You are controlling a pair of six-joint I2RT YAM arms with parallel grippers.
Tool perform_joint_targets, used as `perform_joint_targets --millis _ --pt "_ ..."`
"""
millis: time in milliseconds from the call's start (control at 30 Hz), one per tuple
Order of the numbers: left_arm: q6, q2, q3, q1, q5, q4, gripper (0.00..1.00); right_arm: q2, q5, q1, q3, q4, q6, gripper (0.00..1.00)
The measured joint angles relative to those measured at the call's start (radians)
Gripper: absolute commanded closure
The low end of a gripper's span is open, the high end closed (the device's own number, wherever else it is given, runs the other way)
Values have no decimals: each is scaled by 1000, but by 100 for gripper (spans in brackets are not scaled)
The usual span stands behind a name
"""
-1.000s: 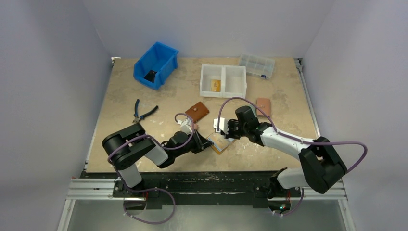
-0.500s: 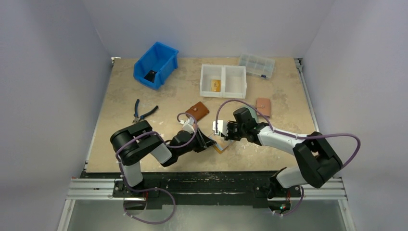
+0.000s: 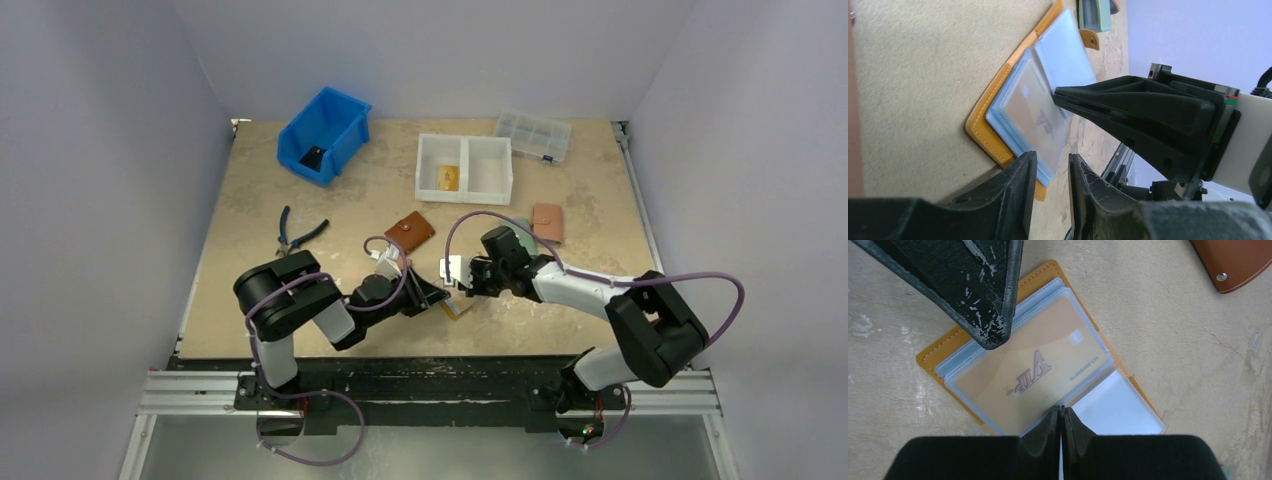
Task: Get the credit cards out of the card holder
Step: Remove the credit card from the card holder.
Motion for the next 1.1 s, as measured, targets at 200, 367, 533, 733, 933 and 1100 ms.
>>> perform_joint_targets --millis 200,367,533,733,933,1100 --pt "-37 50 -19 0 -5 65 62 0 -36 0 8 -33 1 90" --pt "-48 55 -21 0 -10 80 62 0 -50 0 14 -52 2 90" --pt "-51 56 -21 0 -13 90 62 4 -68 0 18 -60 3 90" --pt "-64 67 -21 0 -12 103 62 12 -74 0 24 -63 5 90" --pt "-92 92 -21 0 -11 134 60 14 -74 0 28 -71 6 90" --pt "-101 114 -21 0 -10 178 59 19 -74 -1 35 -79 9 88"
